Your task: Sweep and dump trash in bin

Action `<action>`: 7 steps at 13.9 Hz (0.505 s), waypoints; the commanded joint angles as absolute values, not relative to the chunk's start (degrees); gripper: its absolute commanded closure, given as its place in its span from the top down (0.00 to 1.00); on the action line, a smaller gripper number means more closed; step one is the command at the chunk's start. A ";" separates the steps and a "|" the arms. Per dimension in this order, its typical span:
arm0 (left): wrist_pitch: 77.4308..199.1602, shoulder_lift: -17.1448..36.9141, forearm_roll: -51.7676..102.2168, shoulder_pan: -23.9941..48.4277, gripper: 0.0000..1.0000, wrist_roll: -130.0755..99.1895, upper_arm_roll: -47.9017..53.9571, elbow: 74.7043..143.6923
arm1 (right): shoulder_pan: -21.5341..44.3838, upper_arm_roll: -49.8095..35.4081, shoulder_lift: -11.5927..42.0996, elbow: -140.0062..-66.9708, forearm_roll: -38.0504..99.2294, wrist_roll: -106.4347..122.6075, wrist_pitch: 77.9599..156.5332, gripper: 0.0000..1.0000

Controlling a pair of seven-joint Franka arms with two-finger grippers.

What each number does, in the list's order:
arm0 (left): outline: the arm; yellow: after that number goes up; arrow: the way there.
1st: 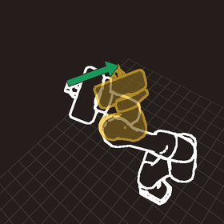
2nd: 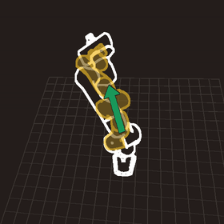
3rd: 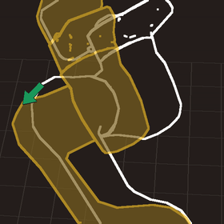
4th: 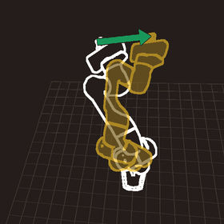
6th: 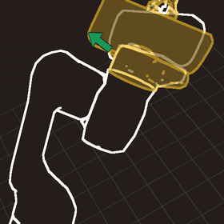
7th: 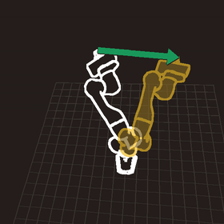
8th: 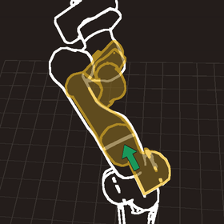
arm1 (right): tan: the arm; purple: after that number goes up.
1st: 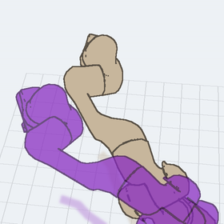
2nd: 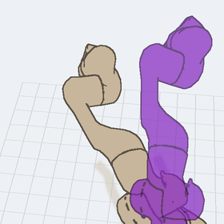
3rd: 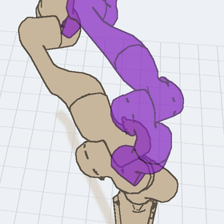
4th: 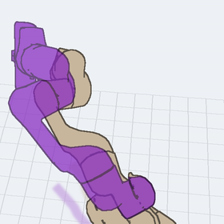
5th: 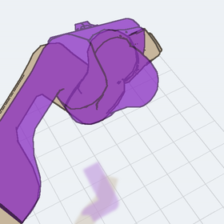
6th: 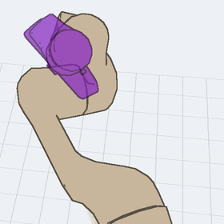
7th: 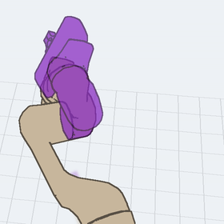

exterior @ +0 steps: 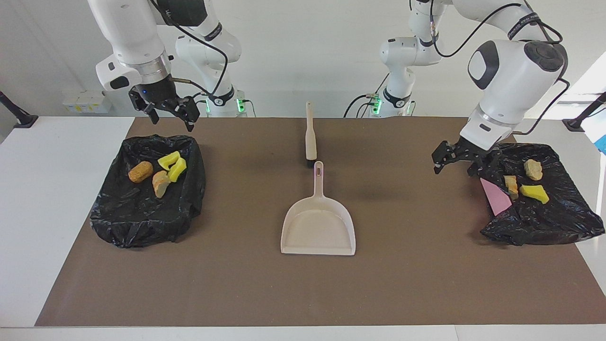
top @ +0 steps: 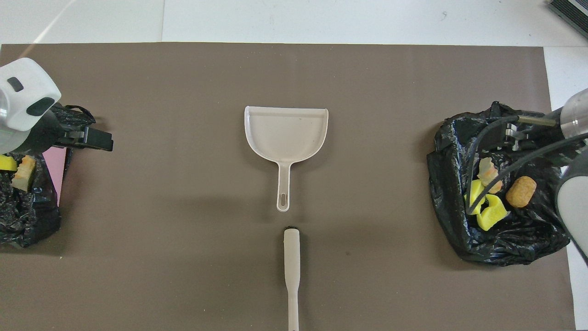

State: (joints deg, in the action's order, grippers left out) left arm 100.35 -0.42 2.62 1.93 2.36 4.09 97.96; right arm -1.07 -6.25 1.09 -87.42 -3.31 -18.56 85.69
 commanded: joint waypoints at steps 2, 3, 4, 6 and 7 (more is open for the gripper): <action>96.95 -4.22 1.32 1.41 1.00 3.51 4.31 99.84 | -2.11 -6.68 0.18 -88.33 -1.93 -16.88 85.87 1.00; 96.86 -4.39 1.32 1.41 1.00 3.43 4.39 100.10 | -2.11 -6.59 0.18 -88.33 -1.93 -16.88 85.87 1.00; 96.94 -4.05 1.32 1.32 1.00 3.17 4.39 99.32 | -2.11 -6.59 0.18 -88.33 -1.93 -16.88 85.87 1.00; 95.11 -3.52 1.32 1.23 1.00 3.25 4.31 97.48 | -2.20 -6.59 0.18 -88.33 -1.93 -16.88 85.87 1.00; 94.23 -3.25 1.32 1.23 1.00 3.34 4.31 95.73 | -2.20 -6.59 0.18 -88.33 -1.93 -16.88 85.78 1.00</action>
State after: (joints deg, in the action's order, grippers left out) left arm 96.63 -3.01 2.16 1.91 2.50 4.00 97.82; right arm -1.10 -6.24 1.09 -87.42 -3.31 -18.56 85.69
